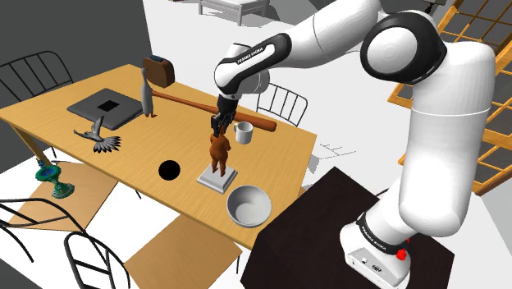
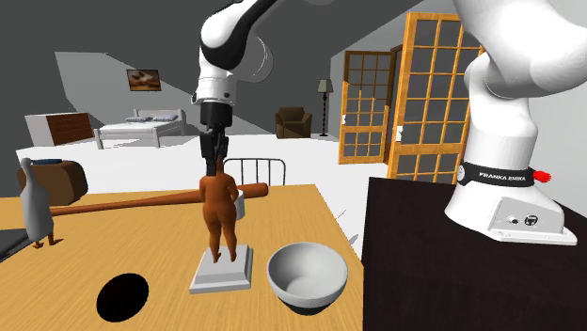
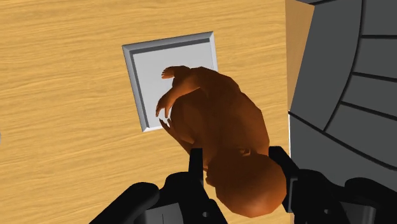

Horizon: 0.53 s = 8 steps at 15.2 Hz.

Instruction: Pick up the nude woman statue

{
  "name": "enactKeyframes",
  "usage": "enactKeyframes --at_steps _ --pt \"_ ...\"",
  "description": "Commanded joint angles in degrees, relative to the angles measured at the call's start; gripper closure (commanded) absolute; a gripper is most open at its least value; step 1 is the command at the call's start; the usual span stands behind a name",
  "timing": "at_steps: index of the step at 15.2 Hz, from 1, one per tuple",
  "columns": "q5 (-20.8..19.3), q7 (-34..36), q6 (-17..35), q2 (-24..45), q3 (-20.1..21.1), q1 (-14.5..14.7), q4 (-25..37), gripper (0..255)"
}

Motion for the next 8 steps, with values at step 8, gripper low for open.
enactKeyframes --at_steps 8 --pt "-0.8 1.5 -5.0 -4.1 -0.4 0.1 1.1 255"
